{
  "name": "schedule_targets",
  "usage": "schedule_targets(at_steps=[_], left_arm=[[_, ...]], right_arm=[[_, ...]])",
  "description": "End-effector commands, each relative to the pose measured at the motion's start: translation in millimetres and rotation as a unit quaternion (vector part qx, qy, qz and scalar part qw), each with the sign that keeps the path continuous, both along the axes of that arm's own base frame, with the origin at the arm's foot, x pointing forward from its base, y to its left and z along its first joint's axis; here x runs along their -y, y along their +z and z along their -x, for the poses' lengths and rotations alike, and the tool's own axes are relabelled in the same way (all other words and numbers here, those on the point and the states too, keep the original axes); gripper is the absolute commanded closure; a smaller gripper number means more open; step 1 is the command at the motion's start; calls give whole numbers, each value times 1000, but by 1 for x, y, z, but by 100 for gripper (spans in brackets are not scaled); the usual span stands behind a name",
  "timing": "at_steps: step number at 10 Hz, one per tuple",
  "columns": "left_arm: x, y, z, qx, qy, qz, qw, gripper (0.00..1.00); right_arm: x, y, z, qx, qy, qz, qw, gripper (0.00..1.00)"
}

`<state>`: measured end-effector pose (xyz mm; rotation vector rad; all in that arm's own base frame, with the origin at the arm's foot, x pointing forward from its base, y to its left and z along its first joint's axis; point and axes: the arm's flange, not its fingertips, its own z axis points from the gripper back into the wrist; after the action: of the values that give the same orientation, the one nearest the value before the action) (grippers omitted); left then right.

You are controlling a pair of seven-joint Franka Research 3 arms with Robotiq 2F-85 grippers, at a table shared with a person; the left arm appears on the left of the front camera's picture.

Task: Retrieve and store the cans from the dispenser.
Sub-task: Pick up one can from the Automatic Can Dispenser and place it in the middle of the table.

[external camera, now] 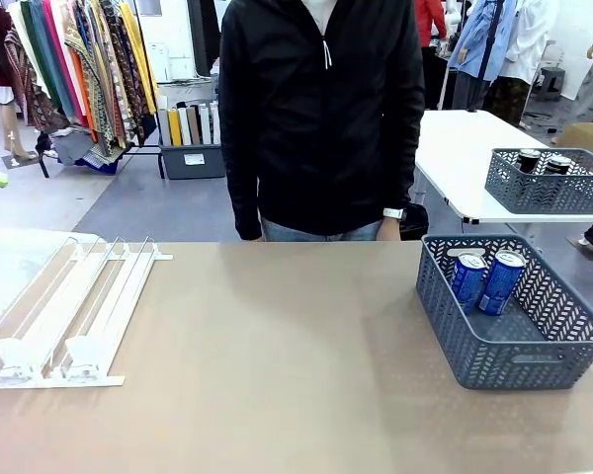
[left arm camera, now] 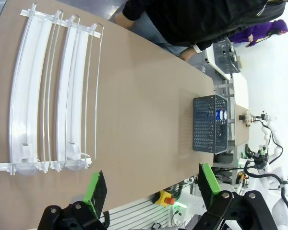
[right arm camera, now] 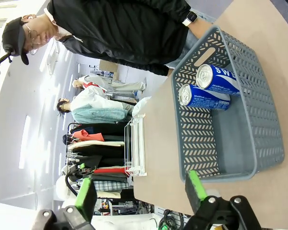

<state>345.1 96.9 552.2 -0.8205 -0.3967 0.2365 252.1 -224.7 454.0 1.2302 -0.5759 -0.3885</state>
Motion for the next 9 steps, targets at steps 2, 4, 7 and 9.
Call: schedule_targets(at_steps=[2,4,7,9], left_arm=[[-2,1,-1,3,-3,10,1000,0],[-2,1,-1,3,-3,10,1000,0],[-2,1,-1,3,-3,10,1000,0],[-2,1,-1,3,-3,10,1000,0]], right_arm=[[-1,3,-1,5,-2,-6,1000,0],[-1,3,-1,5,-2,-6,1000,0],[-1,3,-1,5,-2,-6,1000,0],[-1,3,-1,5,-2,-6,1000,0]])
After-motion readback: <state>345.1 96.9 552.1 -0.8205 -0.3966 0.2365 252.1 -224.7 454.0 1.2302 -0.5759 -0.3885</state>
